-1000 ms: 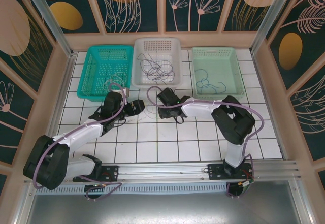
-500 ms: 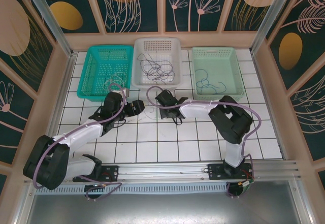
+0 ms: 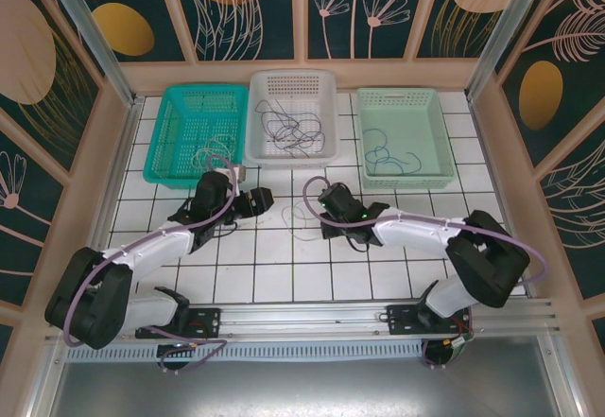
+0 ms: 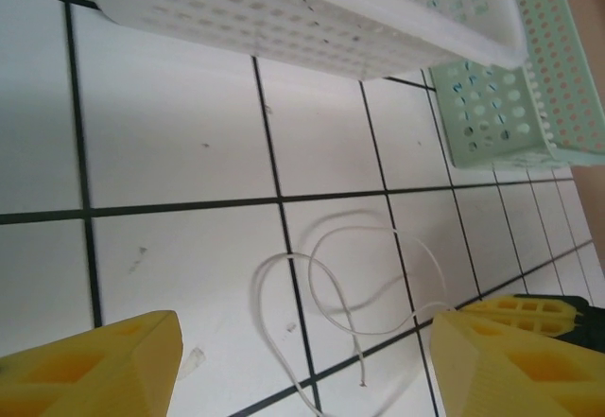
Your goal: Untangle the cables
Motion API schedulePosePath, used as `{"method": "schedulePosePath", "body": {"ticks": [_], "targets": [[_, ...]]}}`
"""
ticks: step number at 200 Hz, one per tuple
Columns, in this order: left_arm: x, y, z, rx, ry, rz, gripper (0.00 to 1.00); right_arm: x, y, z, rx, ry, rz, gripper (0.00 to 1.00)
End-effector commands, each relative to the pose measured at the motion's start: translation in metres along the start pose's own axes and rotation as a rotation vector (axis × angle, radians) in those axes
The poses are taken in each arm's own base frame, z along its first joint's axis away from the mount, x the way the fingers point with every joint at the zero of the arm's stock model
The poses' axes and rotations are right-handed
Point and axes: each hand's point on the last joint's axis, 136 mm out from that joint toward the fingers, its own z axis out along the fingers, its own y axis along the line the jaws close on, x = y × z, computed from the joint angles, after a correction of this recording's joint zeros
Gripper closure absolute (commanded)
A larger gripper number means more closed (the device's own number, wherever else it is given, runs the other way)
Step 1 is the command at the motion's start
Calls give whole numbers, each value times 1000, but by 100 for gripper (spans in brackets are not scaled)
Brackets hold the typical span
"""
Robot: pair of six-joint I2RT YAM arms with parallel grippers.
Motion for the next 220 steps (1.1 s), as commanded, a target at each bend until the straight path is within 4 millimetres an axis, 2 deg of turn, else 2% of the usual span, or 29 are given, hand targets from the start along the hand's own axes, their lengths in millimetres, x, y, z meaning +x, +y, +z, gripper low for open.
{"method": "schedulePosePath", "body": {"ticks": [1, 37, 72, 107, 164, 191, 220], "targets": [[-3, -30, 7, 98, 12, 81, 30, -16, 13, -13, -80, -101, -15, 100], [18, -57, 21, 207, 96, 124, 32, -35, 17, -34, -136, -218, 19, 100], [12, -71, 22, 278, 73, 94, 32, -49, 11, -56, -165, -345, 69, 100], [-1, -92, 15, 378, 15, 41, 32, -50, 8, -59, -167, -375, 89, 100], [4, -94, 28, 397, 46, -30, 39, -63, 11, -68, -197, -460, 130, 100], [7, -87, 36, 357, 71, -50, 39, -64, 8, -71, -190, -487, 146, 100], [7, -86, 35, 360, 65, -78, 39, -64, 4, -76, -181, -512, 163, 100]]}}
